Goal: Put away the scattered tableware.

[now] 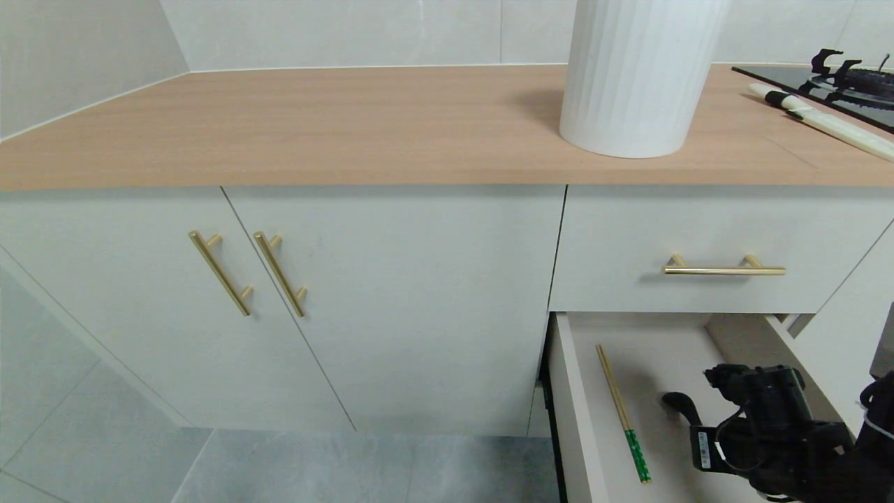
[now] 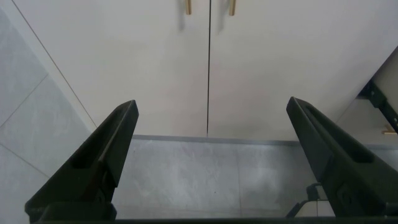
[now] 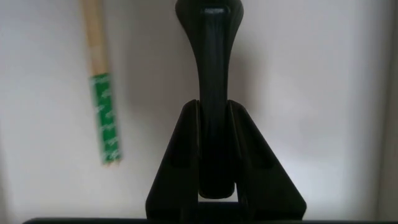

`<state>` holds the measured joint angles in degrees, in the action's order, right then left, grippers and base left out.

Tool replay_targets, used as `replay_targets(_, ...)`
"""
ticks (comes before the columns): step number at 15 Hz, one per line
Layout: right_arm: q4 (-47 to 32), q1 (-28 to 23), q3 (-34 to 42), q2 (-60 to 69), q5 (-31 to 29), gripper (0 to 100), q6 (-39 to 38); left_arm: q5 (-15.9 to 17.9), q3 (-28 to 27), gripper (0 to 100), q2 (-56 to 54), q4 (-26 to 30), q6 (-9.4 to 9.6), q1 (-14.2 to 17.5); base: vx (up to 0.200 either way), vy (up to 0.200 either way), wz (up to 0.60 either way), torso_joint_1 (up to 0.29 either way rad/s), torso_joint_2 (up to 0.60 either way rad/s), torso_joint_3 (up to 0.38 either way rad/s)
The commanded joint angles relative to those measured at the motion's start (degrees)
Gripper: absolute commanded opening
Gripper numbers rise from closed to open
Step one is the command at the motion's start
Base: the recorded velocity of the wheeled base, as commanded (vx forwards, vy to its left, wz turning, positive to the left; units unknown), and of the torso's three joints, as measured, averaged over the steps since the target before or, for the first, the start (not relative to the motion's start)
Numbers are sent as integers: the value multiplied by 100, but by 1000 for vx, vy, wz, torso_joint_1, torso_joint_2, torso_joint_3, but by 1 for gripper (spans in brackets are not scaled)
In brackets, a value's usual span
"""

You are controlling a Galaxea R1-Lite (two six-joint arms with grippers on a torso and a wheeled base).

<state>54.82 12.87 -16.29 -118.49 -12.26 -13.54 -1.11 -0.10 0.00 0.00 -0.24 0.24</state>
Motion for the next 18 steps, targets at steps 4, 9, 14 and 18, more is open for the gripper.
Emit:
replay_targets(4,380,5,73,-376,-154,0,1,-3,1,100,9,0,-2,2,0,0,0,0,0,0)
replay_targets(9,565,5,152,-403,-154,0,1,-3,1,100,9,0,-2,2,0,0,0,0,0,0)
replay_targets(14,635,5,152,-385,-162,100,1,-3,1,100,9,0,-2,2,0,0,0,0,0,0)
replay_targets(18,635,-30,161,-25,-162,100,10,-3,1,100,9,0,-2,2,0,0,0,0,0,0)
